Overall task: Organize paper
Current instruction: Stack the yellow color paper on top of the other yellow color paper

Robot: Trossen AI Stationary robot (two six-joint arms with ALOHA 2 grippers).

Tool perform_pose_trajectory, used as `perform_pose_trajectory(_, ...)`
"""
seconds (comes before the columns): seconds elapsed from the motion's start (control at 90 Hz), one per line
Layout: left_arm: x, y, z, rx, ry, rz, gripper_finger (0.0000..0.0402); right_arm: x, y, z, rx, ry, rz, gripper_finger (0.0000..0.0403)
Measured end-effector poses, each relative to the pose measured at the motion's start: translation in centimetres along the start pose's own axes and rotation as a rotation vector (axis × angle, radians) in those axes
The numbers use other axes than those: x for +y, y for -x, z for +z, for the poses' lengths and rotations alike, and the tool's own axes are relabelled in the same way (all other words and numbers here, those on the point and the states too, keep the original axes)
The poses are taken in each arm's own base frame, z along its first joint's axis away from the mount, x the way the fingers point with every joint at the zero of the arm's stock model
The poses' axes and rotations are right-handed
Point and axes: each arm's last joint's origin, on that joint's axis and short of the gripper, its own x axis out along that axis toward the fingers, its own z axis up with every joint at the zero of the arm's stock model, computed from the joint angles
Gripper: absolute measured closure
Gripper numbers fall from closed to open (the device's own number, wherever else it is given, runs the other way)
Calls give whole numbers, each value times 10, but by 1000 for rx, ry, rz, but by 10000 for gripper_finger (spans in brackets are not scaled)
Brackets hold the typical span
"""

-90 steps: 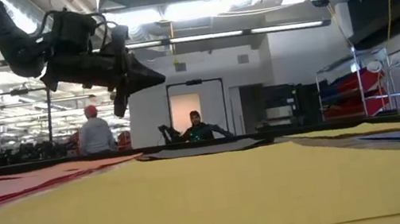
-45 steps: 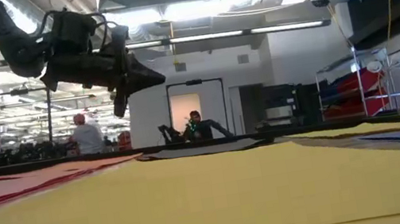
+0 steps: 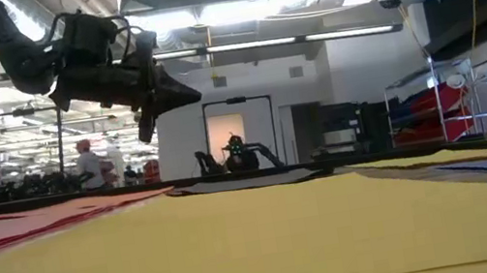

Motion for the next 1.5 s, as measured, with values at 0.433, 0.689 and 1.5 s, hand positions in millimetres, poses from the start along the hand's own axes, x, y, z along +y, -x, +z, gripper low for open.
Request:
perform_pose_trajectory(0.433,0,0,0,2,-5,2,402,26,11,-9,-22,48,155,403)
perform_pose_trajectory(0.689,-3,-1,-2,11,2,-9,402,45,26,1,-94,71,151,403)
perform_pose_trajectory(1.5,-26,-2,-3,68,20,-291,402,-14,77,242,-350,412,-56,403)
